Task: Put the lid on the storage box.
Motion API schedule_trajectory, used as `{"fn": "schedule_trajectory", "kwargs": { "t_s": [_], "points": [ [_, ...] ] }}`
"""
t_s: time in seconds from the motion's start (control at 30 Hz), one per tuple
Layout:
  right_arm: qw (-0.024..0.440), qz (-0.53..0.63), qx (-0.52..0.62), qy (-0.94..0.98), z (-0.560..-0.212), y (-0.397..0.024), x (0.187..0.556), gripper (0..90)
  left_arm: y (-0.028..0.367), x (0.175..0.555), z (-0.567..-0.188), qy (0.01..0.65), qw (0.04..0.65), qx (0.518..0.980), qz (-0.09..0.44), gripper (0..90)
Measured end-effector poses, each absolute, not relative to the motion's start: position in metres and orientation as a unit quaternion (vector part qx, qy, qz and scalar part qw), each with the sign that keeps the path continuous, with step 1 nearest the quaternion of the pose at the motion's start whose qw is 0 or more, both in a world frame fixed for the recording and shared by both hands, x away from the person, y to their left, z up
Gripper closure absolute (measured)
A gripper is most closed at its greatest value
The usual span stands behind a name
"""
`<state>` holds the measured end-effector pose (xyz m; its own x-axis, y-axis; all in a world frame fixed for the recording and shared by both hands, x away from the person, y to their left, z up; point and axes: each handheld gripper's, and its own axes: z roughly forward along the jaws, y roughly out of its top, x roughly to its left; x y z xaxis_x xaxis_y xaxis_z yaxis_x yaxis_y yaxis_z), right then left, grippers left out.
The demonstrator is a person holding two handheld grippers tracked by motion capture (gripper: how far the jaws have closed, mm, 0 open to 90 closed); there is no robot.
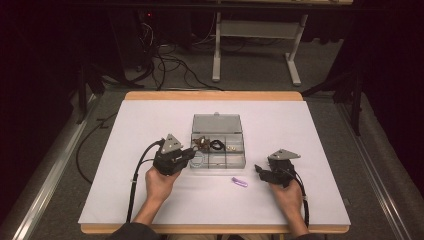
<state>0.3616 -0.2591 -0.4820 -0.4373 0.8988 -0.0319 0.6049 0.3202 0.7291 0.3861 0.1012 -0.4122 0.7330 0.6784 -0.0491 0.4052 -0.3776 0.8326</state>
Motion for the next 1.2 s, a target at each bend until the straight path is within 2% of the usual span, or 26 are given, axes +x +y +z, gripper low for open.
{"fn": "schedule_trajectory", "kwargs": {
  "t_s": [0.23,1.0,1.2],
  "points": [
    [0.223,0.329,0.481,0.781,-0.482,-0.259,0.362,38.9,0.092,0.396,-0.413,0.336,0.434,0.818,0.173,81.8],
    [0.223,0.329,0.481,0.781,-0.482,-0.259,0.362,38.8,0.082,0.414,-0.431,0.353,0.399,0.827,0.181,81.0],
    [0.223,0.329,0.481,0.781,-0.482,-0.259,0.362,38.8,0.083,0.412,-0.429,0.352,0.409,0.824,0.175,72.7]
  ]
}}
